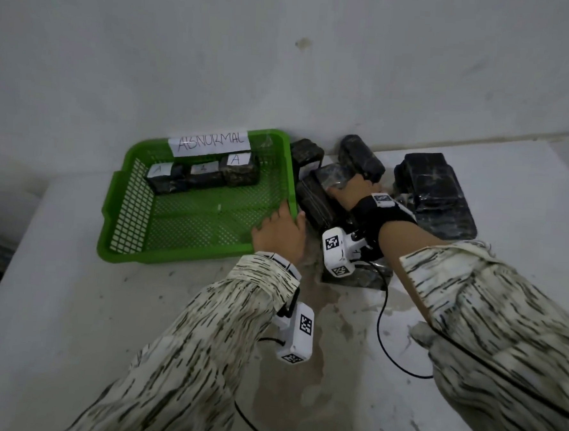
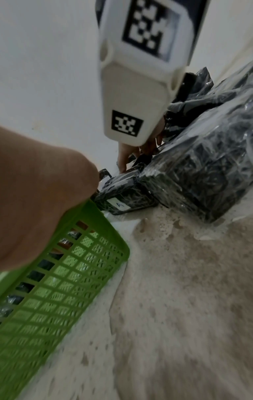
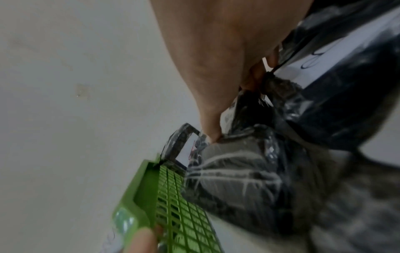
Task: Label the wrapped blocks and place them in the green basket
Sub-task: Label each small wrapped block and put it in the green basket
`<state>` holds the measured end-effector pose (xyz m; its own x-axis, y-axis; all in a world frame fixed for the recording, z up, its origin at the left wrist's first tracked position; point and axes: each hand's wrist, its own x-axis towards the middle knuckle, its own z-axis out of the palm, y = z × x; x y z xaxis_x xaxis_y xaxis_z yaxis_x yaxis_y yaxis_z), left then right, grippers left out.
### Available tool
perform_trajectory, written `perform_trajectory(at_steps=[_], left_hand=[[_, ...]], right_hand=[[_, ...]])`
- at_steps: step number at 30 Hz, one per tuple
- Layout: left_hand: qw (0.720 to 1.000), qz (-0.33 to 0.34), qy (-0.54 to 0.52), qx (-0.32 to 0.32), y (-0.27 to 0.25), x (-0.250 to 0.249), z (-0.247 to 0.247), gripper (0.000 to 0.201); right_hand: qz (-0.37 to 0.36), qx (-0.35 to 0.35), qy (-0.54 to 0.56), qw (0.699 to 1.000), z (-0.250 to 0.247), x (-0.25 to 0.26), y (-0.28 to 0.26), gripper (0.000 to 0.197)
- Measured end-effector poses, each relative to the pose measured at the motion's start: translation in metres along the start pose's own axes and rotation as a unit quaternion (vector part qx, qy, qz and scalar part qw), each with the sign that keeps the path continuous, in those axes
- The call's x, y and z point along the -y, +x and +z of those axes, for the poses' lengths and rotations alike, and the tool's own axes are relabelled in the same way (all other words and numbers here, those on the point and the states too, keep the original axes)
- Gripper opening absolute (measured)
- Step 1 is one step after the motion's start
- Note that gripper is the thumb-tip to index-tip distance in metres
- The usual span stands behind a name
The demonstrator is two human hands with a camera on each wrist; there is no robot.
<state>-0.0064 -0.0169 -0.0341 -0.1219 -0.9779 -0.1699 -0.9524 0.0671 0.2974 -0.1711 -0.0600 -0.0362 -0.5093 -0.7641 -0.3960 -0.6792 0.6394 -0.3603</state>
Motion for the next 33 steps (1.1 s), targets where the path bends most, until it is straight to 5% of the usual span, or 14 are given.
perform_trajectory(at_steps=[5, 10, 14, 20, 26, 30, 33], left_hand=[[1.0, 0.0, 0.002, 0.007, 0.001, 0.0, 0.0, 0.056], [0.999, 0.011, -0.001, 0.049, 0.004, 0.003, -0.006, 0.06], [0.996, 0.012, -0.048, 0.069, 0.005, 0.003, -0.016, 0.059], [0.971, 0.044, -0.234, -0.01, -0.002, 0.005, -0.037, 0.04], [0.829, 0.02, -0.542, 0.133, -0.018, -0.004, -0.06, 0.059], [0.772, -0.026, -0.605, 0.192, -0.03, 0.004, -0.06, 0.065], [0.731, -0.074, -0.646, 0.21, -0.035, 0.017, -0.057, 0.037]], right_hand=[[-0.005, 0.035, 0.058, 0.998, -0.002, 0.003, 0.009, 0.056], [0.021, -0.017, 0.096, 0.995, -0.009, 0.002, -0.001, 0.096], [-0.026, -0.101, 0.153, 0.983, -0.011, -0.005, -0.01, 0.077], [-0.125, -0.169, 0.253, 0.944, -0.022, -0.011, -0.05, 0.058], [-0.323, -0.33, 0.146, 0.875, -0.005, -0.015, -0.111, 0.046], [-0.421, -0.328, 0.087, 0.841, 0.013, -0.022, -0.135, 0.053], [-0.477, -0.276, 0.119, 0.826, 0.027, -0.028, -0.147, 0.045]])
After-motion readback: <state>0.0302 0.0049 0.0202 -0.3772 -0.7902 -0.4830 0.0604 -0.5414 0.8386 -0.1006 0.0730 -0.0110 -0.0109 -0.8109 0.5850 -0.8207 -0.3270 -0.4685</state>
